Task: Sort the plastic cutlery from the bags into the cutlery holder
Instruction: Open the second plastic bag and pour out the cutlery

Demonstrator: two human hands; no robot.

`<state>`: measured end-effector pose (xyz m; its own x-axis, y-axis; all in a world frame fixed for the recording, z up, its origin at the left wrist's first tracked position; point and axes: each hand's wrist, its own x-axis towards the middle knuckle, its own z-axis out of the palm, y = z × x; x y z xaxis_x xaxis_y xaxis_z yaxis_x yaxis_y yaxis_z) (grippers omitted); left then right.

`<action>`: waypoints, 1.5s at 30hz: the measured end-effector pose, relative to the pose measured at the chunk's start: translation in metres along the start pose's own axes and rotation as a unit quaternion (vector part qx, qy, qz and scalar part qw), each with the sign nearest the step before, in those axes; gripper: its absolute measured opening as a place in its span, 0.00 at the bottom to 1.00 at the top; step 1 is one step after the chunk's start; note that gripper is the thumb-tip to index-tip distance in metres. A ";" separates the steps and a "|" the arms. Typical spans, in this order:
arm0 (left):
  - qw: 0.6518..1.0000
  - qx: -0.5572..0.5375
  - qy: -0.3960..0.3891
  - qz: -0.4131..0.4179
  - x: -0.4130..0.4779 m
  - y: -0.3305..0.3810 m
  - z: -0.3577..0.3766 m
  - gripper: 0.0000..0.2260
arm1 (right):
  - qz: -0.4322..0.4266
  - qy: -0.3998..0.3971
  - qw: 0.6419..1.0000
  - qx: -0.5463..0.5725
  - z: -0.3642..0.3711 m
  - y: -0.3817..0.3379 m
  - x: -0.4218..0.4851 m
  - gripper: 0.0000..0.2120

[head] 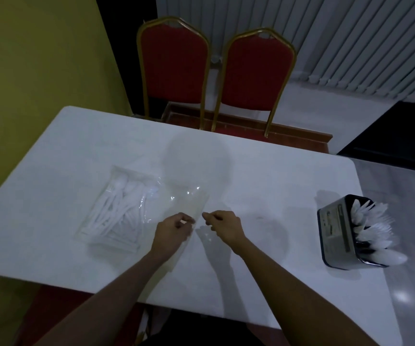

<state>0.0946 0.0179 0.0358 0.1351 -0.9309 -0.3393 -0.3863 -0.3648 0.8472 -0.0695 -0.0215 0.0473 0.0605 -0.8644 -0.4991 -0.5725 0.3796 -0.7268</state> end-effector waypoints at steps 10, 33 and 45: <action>0.989 -0.103 -0.054 -0.094 0.002 0.017 0.002 0.05 | 0.068 -0.001 0.988 0.141 -0.008 -0.020 -0.001 0.09; 0.995 0.079 0.018 0.052 0.001 0.028 0.019 0.04 | 0.053 -0.015 0.990 0.129 -0.015 -0.014 -0.002 0.04; 0.993 -0.074 -0.009 -0.097 0.006 0.026 0.018 0.05 | 0.012 0.010 0.991 0.136 -0.008 -0.016 -0.002 0.08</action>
<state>0.0685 0.0030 0.0485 0.1777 -0.8431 -0.5076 -0.2168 -0.5367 0.8155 -0.0673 -0.0289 0.0637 0.0311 -0.8598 -0.5097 -0.3314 0.4723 -0.8168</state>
